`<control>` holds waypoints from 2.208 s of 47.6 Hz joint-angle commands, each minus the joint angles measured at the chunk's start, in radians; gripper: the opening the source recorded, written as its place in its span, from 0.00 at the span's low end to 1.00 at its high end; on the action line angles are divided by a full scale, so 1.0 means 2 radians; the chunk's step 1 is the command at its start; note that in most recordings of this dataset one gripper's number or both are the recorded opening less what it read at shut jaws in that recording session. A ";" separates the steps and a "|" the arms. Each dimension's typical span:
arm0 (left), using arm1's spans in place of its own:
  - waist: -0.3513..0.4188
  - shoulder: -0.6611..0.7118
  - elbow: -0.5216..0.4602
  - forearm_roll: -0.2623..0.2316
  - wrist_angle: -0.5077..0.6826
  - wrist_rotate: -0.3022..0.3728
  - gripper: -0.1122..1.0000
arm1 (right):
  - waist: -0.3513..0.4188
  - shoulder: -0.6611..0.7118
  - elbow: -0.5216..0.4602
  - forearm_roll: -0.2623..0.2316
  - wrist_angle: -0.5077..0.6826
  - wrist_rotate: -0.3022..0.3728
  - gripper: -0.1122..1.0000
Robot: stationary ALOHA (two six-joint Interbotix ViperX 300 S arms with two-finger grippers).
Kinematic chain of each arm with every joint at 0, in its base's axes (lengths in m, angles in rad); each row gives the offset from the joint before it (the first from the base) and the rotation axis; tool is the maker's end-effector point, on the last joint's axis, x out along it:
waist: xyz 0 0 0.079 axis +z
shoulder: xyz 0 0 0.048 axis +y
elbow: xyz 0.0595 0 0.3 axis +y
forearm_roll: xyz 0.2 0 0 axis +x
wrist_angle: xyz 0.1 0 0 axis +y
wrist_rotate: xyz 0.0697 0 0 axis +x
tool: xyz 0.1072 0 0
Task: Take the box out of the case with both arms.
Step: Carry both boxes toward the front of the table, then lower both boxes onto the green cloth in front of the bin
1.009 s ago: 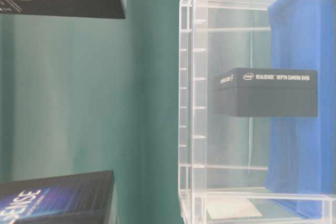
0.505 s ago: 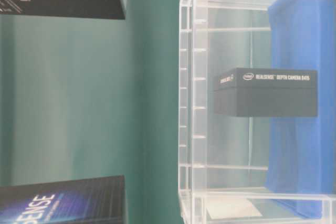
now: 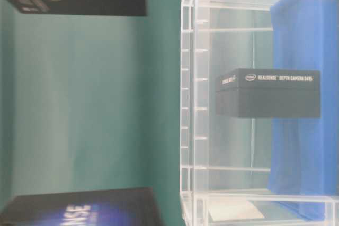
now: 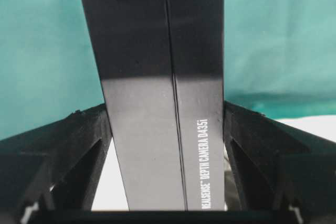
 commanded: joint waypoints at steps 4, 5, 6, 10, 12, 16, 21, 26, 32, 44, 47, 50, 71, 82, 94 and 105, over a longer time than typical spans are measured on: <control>-0.004 -0.014 0.024 0.005 -0.028 -0.016 0.67 | -0.001 -0.009 0.033 -0.002 -0.046 0.002 0.69; -0.004 -0.015 0.031 0.005 -0.034 -0.018 0.67 | -0.002 -0.009 0.039 -0.002 -0.054 0.003 0.69; -0.004 -0.015 0.037 0.005 -0.039 -0.021 0.67 | -0.002 -0.008 0.045 -0.002 -0.061 0.003 0.69; -0.005 -0.020 0.070 0.005 -0.065 -0.027 0.67 | -0.003 -0.009 0.072 -0.001 -0.085 0.005 0.69; -0.005 -0.022 0.084 0.005 -0.078 -0.029 0.67 | -0.003 -0.008 0.087 0.000 -0.097 0.007 0.69; -0.005 -0.028 0.113 0.006 -0.104 -0.037 0.67 | -0.005 -0.008 0.117 0.003 -0.124 0.008 0.69; -0.005 -0.032 0.154 0.006 -0.142 -0.047 0.67 | -0.008 -0.009 0.146 0.004 -0.159 0.009 0.69; -0.005 -0.035 0.189 0.006 -0.179 -0.056 0.67 | -0.014 -0.009 0.175 0.004 -0.194 0.009 0.69; -0.003 -0.031 0.224 0.005 -0.222 -0.061 0.67 | -0.018 -0.009 0.203 0.004 -0.226 0.010 0.69; 0.002 -0.005 0.255 0.005 -0.279 -0.061 0.67 | -0.025 -0.008 0.268 0.004 -0.296 0.035 0.69; 0.003 0.005 0.256 0.005 -0.293 -0.061 0.67 | -0.025 -0.009 0.283 0.004 -0.318 0.041 0.69; 0.003 0.012 0.256 0.005 -0.303 -0.061 0.67 | -0.025 -0.009 0.298 0.004 -0.345 0.044 0.69; 0.013 0.010 0.272 -0.004 -0.343 -0.027 0.67 | -0.028 -0.012 0.313 0.001 -0.376 0.038 0.69; 0.013 0.011 0.272 -0.007 -0.352 -0.019 0.79 | -0.028 -0.012 0.314 -0.001 -0.376 0.035 0.69; 0.014 0.009 0.273 -0.007 -0.350 -0.021 0.90 | -0.028 -0.012 0.311 0.001 -0.376 0.035 0.96; 0.014 0.009 0.273 -0.007 -0.349 -0.021 0.90 | -0.028 -0.012 0.308 0.001 -0.376 0.039 0.94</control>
